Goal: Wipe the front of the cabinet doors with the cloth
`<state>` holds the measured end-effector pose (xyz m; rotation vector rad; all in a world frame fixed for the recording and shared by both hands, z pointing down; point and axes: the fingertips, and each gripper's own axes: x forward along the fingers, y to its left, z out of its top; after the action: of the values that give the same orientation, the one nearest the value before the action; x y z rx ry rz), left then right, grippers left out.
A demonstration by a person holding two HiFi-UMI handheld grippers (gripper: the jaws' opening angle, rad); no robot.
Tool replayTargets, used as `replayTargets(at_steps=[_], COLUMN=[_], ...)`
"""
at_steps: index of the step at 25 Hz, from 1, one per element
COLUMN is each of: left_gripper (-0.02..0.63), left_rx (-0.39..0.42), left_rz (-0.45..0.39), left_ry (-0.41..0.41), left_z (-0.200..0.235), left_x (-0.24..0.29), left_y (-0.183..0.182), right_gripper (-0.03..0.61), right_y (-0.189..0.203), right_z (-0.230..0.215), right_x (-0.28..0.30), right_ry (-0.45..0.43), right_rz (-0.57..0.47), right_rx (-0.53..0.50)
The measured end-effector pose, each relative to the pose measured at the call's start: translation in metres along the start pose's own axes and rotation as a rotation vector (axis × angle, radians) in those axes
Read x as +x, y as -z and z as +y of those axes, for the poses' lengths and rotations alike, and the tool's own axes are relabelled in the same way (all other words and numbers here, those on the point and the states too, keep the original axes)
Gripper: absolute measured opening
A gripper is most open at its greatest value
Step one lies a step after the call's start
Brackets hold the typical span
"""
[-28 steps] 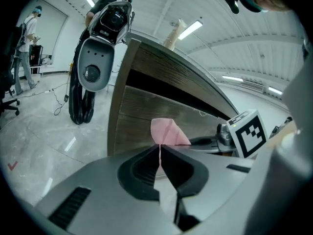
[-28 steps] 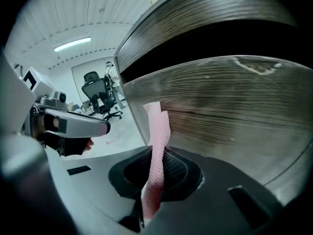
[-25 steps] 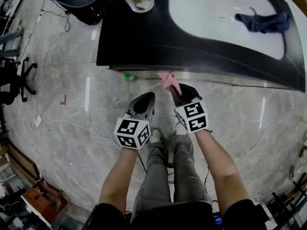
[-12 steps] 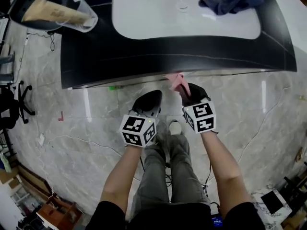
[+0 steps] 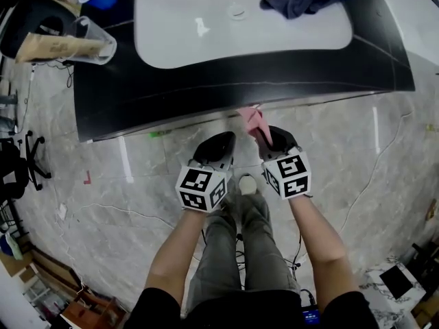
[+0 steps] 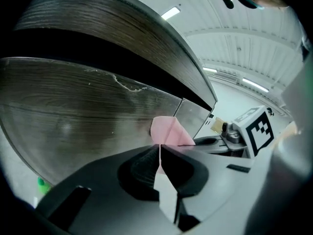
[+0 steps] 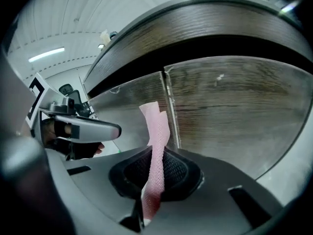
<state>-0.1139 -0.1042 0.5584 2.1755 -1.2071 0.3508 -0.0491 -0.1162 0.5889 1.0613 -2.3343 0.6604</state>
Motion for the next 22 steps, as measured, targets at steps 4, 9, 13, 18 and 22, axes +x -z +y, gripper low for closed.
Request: replayTargets(at_steps=[4,9,13,18,22], left_gripper=[0.017,0.017,0.017,0.017,0.017], left_rx=[-0.018,-0.054,-0.1,-0.148,-0.173], left_rz=[-0.002,-0.018,-0.03,-0.064,-0.072], left_ry=[-0.035,-0.121,-0.191,-0.256,-0.303], left_z=[0.018,0.056,0.089,0.13,0.157], left_x=[-0.018,-0.057,-0.089,-0.123,-0.147], left_y=[0.008,0.023,0.04,0.055,0.069], right_gripper=[0.044,0.044,0.044,0.044,0.044], right_y=[-0.001,0.006,0.02,0.036,0.035], right_z=[0.038,0.092,0.136,0.186,0.214], right_x=[0.005,0.031,0.055,0.09,0.115], right_ry=[-0.072,-0.165,-0.244,-0.317,-0.348], right_rz=[0.007,0.038,0.093,0.154,0.167], right_rx=[-0.06,-0.114,-0.154,-0.214,-0.254])
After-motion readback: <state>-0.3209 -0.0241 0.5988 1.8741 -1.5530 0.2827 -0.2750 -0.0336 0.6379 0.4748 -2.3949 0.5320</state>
